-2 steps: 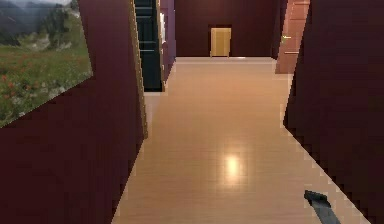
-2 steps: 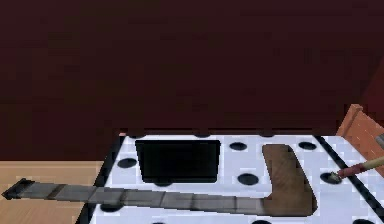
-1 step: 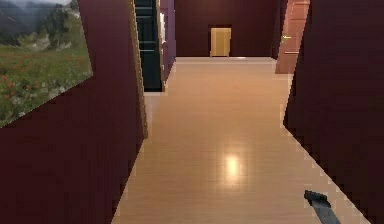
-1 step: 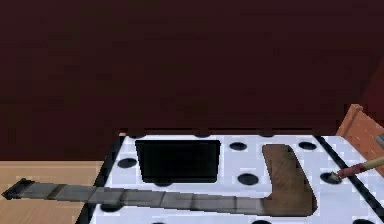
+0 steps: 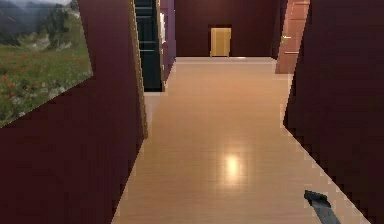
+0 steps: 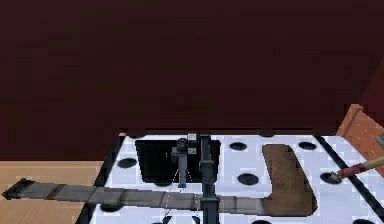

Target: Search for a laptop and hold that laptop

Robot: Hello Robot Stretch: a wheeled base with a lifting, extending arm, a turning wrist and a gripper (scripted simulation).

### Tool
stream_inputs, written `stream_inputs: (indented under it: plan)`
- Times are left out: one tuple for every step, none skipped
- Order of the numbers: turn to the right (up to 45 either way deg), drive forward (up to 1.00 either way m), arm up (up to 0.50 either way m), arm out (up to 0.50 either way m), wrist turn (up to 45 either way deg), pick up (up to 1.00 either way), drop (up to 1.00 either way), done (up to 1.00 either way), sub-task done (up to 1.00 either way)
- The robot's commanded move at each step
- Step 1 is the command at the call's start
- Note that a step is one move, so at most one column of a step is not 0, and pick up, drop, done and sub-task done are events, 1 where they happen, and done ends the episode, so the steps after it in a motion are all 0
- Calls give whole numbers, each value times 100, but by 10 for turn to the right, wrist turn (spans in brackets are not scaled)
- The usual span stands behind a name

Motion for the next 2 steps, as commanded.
stream_inputs:
  plan:
    - [0,0,0,0,450,0,0,0,0]
    - [0,0,0,0,450,0,0,0,0]
